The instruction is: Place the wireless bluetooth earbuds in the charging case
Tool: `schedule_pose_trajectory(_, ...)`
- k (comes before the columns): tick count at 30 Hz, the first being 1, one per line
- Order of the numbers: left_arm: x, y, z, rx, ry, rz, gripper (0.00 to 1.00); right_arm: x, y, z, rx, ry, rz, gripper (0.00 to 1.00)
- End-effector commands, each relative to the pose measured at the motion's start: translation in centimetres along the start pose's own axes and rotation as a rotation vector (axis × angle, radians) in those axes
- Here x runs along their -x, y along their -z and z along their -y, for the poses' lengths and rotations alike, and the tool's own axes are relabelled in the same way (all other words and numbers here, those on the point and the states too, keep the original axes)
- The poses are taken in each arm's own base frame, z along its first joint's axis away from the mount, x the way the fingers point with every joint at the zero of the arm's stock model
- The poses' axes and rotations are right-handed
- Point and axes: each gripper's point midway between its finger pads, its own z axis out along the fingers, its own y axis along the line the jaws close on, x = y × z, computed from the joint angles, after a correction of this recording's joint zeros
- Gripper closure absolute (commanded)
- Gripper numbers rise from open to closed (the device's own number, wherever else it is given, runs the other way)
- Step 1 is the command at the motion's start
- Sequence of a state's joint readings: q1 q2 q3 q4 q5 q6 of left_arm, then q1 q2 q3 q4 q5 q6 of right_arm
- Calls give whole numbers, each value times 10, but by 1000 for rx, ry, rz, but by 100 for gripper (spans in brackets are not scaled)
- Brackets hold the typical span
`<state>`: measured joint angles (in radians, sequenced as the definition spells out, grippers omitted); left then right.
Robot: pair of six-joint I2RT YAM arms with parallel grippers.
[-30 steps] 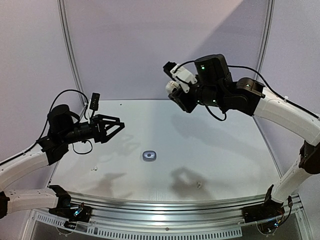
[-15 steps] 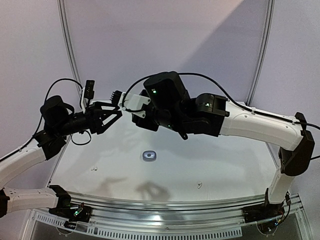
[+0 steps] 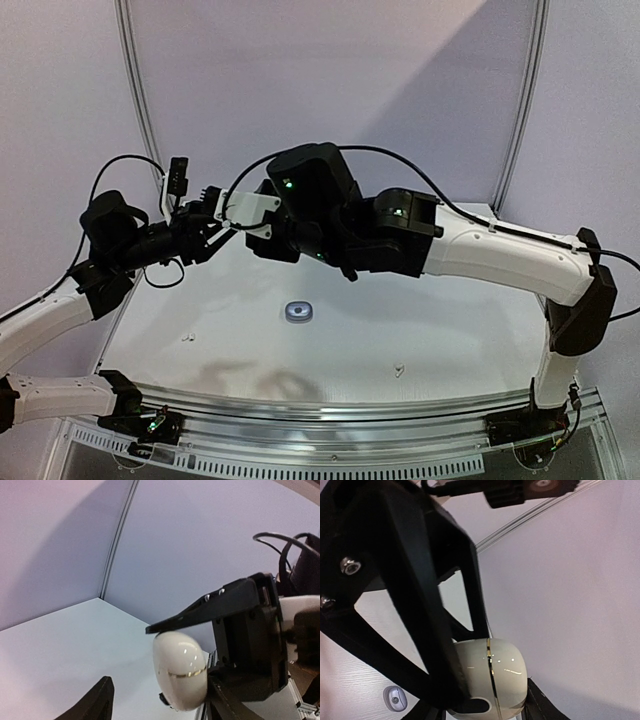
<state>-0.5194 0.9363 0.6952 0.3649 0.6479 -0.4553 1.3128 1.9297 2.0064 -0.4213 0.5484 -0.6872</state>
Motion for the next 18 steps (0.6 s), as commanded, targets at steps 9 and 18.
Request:
schedule_pose_trajectory(9,-5,-2,5,-28,8,-7,87,10,-5,-12,1,40,14,92)
schedule_pose_trajectory(18,-2,1,11,-46,-31,14,100,8,-4,2,-57,-36,9,30)
